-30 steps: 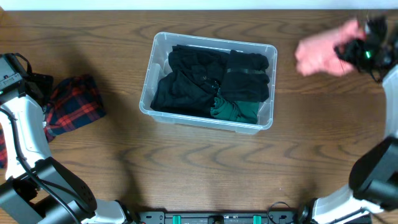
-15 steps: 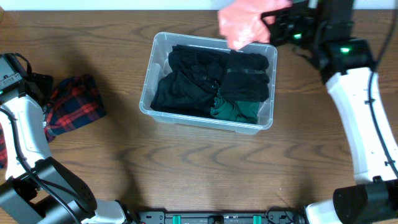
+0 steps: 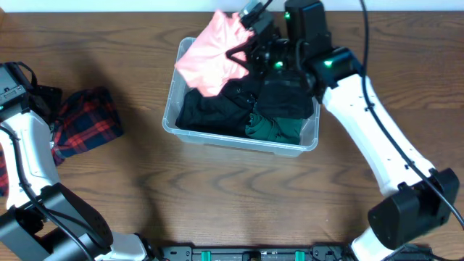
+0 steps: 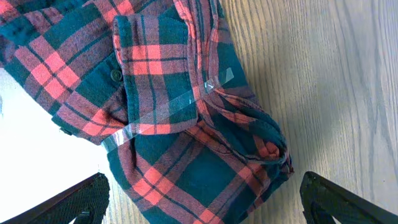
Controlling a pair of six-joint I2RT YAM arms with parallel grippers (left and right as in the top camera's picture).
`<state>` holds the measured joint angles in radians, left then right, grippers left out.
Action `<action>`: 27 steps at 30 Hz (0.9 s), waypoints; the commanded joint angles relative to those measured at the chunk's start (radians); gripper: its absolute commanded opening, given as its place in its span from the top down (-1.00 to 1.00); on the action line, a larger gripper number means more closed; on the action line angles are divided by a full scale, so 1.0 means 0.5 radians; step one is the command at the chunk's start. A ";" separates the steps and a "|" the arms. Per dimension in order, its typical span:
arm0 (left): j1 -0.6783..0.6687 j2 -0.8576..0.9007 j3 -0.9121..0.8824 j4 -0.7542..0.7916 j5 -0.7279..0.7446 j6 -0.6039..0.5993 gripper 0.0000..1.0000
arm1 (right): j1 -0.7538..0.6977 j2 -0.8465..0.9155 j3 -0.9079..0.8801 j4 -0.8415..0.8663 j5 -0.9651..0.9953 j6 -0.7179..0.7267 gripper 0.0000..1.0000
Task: Pack container
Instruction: 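Carry the pink shirt with the right gripper over the container, then lower the pink shirt into the container and open the right gripper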
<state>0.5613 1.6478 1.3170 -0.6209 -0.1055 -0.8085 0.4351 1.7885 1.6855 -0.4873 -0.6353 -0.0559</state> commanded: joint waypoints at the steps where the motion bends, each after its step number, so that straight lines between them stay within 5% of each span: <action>1: 0.010 0.016 0.000 0.002 -0.031 -0.002 -0.96 | 0.033 0.039 0.006 0.034 -0.259 0.001 0.98; 12: 0.010 0.016 0.000 0.001 -0.031 -0.002 -0.96 | 0.054 0.191 0.004 -0.069 -0.272 0.087 0.98; 20: 0.010 0.016 0.000 0.001 -0.031 -0.002 -0.96 | 0.056 0.257 0.004 -0.293 -0.264 -0.105 0.98; 27: 0.010 0.016 0.000 0.001 -0.031 -0.002 -0.96 | 0.057 0.322 0.004 -0.386 0.126 -0.250 0.98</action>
<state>0.5613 1.6478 1.3170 -0.6205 -0.1055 -0.8085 0.4564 1.9244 1.6855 -0.6785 -0.6697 -0.1234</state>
